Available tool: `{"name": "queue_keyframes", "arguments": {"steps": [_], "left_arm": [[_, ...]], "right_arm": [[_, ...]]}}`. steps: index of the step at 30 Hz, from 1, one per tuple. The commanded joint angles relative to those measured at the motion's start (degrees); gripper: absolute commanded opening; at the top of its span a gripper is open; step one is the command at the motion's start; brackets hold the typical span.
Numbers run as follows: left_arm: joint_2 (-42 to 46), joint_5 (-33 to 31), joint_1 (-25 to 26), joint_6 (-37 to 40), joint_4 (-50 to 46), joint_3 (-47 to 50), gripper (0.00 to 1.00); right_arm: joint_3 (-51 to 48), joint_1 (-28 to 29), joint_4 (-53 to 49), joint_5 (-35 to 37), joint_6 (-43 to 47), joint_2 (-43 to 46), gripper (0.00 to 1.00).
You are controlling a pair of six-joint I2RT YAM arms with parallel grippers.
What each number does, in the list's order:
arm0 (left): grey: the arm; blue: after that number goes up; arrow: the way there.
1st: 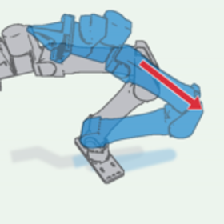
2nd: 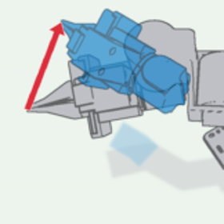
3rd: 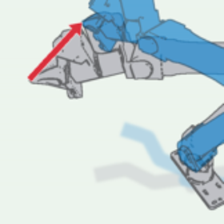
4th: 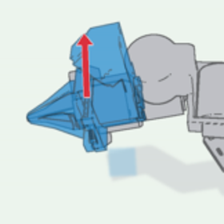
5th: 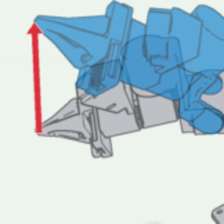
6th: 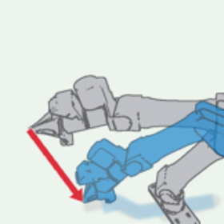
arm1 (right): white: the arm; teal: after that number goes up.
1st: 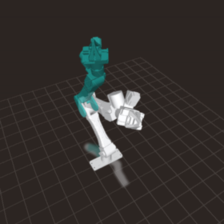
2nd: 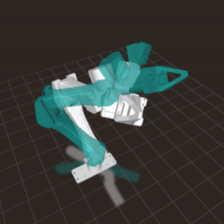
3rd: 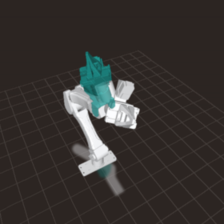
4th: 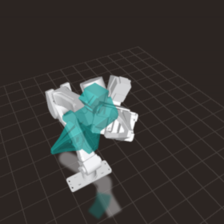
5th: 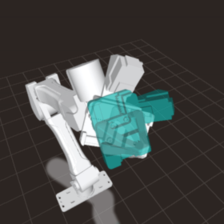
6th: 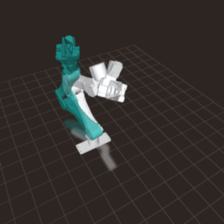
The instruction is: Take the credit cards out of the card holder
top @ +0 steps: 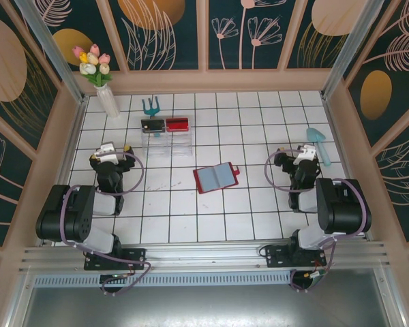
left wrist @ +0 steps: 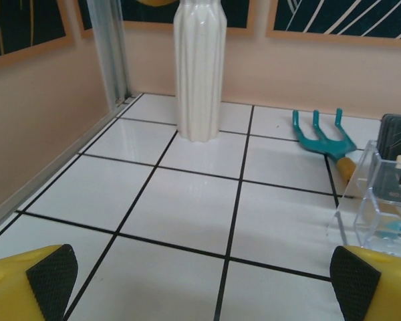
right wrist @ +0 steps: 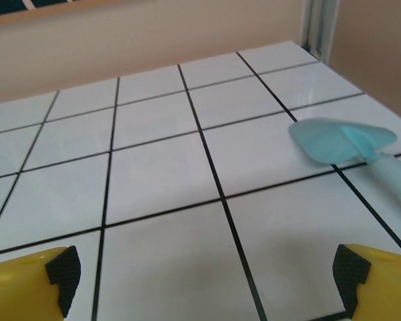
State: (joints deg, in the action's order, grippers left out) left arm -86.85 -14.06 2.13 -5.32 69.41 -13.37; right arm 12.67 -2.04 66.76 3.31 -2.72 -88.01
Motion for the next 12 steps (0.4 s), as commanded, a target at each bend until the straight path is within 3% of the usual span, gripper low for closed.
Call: {"name": "queue_keyframes", "arguments": {"steps": [1, 12], "left_arm": [[-0.3, 3.3, -0.5, 1.1, 4.9, 0.4, 0.99], [-0.3, 3.7, -0.5, 1.4, 5.1, 0.5, 0.99]], "right_arm": [[0.4, 0.5, 5.0, -2.1, 1.6, -0.2, 0.99], [0.5, 0.6, 5.0, -2.2, 1.6, -0.3, 0.99]]}}
